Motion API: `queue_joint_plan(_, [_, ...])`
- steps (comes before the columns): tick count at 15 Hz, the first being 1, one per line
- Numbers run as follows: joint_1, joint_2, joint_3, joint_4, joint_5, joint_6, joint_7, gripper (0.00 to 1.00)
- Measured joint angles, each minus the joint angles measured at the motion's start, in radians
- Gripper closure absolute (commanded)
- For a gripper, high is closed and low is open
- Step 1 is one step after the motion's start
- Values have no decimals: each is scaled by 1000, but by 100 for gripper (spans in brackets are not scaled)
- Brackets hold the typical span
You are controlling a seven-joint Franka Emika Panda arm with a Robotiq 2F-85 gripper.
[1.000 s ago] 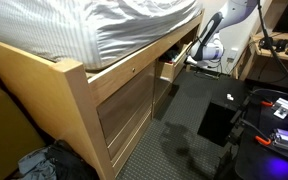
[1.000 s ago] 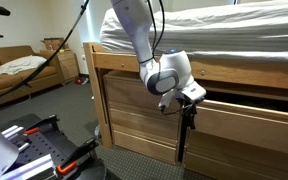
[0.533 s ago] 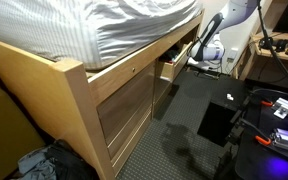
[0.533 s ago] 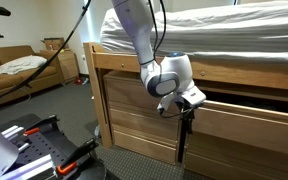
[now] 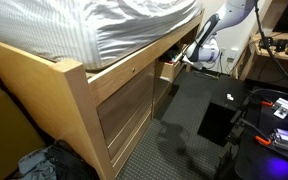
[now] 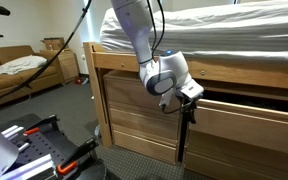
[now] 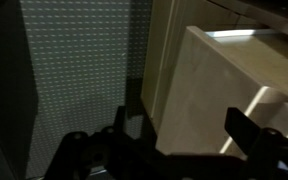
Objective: Close the top right drawer fully
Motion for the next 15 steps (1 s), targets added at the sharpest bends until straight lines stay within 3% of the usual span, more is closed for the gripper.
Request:
queue_joint_plan(4, [-48,47,114,98,-31,131,-41,0])
queue_joint_plan(9, [-113,119,225,250,-92,134,-74,0])
queue_joint_plan(15, [-113,127,231,255,-76,115,-79,0])
